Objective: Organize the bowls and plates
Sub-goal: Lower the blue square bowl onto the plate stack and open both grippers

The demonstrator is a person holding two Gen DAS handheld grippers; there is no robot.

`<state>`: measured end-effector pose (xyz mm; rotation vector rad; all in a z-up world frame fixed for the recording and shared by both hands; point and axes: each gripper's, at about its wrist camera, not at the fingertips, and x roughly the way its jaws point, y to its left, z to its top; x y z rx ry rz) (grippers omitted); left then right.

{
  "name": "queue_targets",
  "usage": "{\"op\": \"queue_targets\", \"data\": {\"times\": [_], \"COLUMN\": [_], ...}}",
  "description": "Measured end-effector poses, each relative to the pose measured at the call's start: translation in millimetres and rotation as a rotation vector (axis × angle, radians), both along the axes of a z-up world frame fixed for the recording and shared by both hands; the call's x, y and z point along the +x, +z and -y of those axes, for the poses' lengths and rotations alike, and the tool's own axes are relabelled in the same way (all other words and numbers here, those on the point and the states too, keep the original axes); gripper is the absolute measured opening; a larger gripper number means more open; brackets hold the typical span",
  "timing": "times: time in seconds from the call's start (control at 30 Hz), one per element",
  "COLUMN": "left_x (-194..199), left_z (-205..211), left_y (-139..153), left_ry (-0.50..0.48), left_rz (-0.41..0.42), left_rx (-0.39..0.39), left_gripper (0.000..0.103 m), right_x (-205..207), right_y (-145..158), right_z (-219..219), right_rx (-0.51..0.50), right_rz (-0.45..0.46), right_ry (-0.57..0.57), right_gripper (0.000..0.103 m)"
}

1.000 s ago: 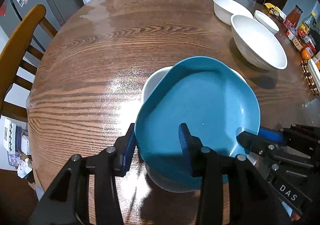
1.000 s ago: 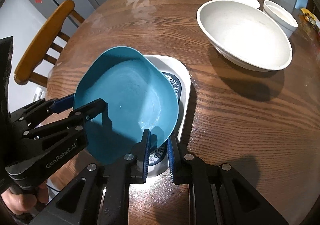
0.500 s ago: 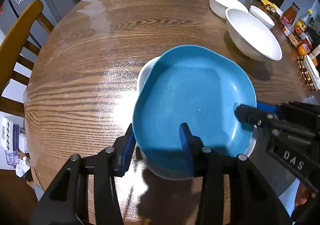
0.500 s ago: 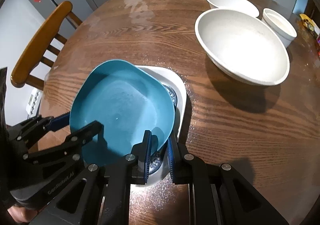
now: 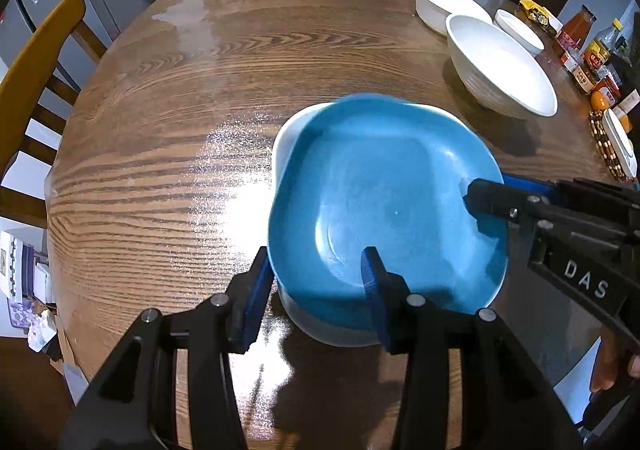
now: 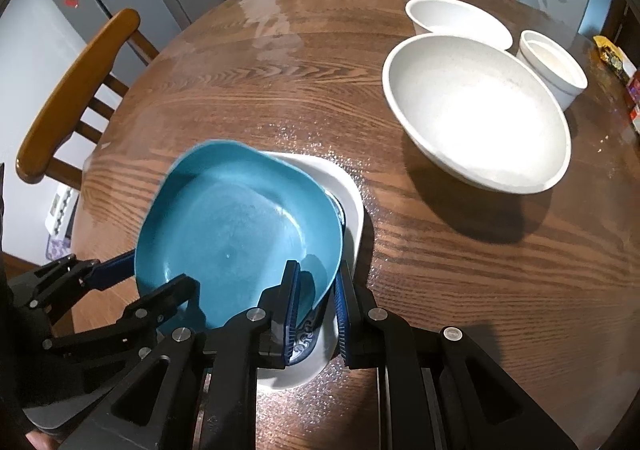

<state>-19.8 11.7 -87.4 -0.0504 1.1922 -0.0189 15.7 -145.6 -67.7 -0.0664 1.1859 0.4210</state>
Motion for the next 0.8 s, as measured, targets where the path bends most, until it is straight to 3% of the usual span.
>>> {"op": "queue_targets", "data": {"times": [0.5,0.67,0.8], "left_x": [-2,-2,-2], "left_z": [-1,-3,-2], "left_y": [5,10,12], "left_ry": [0.005,0.016,0.019], "left_rz": [0.016,0.032,0.036], "left_rx": [-0.001,0.000,0.011], "left_gripper": [0.044,0.067,0.069], "right_x": [1,0,0], "right_y": [5,9,12], "right_z": [4,7,10], "right_rx": [0.010,0.030,0.040], "right_rz": [0.013,0.025,0.033], "right_ry": [-0.016,-0.016,-0.017], "right_gripper": [0.016,0.016,0.017]}}
